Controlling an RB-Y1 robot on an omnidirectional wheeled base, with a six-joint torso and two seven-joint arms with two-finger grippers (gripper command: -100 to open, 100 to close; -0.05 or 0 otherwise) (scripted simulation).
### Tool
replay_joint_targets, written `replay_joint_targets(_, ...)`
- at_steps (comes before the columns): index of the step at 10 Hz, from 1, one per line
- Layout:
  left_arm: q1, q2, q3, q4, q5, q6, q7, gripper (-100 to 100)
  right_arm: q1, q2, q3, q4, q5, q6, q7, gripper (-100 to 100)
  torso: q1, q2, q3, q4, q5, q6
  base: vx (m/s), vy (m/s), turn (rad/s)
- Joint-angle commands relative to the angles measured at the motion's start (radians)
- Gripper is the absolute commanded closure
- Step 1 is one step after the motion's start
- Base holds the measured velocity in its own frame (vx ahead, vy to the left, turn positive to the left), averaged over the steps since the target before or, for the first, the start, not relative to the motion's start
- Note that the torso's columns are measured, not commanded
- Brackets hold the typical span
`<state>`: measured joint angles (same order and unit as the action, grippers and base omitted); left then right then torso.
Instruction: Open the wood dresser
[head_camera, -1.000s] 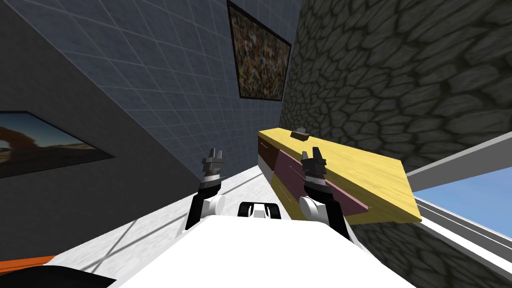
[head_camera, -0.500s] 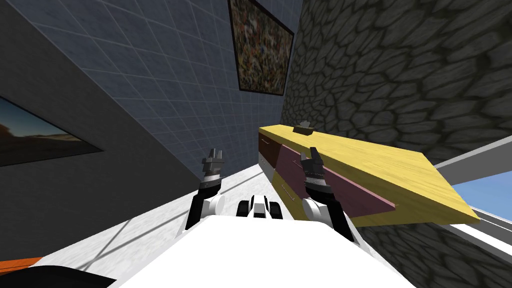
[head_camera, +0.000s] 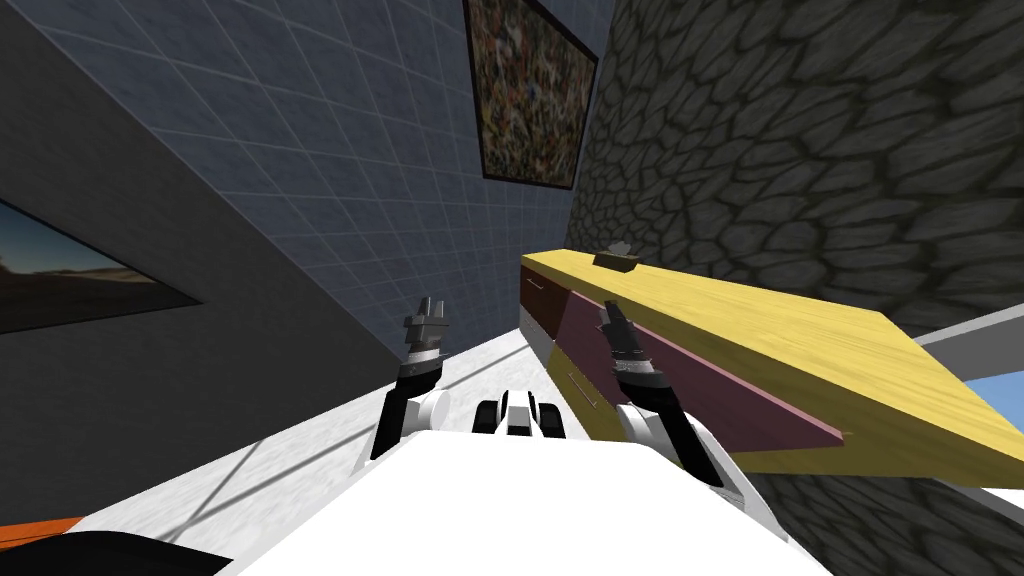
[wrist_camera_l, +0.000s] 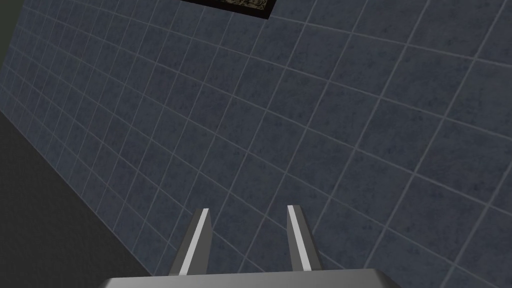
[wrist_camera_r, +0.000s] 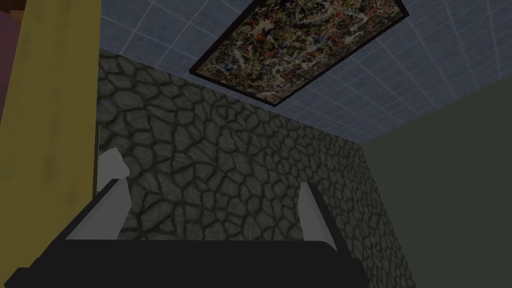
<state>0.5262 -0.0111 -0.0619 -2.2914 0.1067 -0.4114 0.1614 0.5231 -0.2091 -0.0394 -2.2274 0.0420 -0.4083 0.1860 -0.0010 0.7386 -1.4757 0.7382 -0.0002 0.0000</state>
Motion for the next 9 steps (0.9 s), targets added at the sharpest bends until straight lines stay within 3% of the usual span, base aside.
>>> replay_joint_targets(1, 0.000, 0.000, 0.000, 0.000, 0.000, 0.000, 0.000, 0, 0.009, -0.076, -0.018, 0.022, 0.070, 0.009, 0.048, -100, 0.000, 0.000, 0.000, 0.000, 0.000, 0.000, 0.055, 0.057, 0.013)
replay_joint_targets(6, 0.000, 0.000, 0.000, 0.000, 0.000, 0.000, 0.000, 0, 0.029, -0.214, -0.059, 0.072, 0.208, 0.018, 0.146, -100, 0.001, -0.001, 0.000, 0.000, 0.000, 0.000, 0.053, 0.070, 0.009)
replay_joint_targets(7, 0.000, 0.000, 0.000, 0.000, 0.000, 0.000, 0.000, 0, 0.029, -0.216, -0.059, 0.072, 0.217, 0.018, 0.146, -100, 0.002, -0.001, 0.000, 0.000, 0.000, 0.000, 0.041, 0.056, 0.001)
replay_joint_targets(9, 0.000, 0.000, 0.000, 0.000, 0.000, 0.000, 0.000, 0, 0.039, -0.284, -0.080, 0.100, 0.284, 0.022, 0.199, -100, 0.000, 0.000, 0.000, 0.000, 0.000, 0.000, 0.047, 0.064, 0.017)
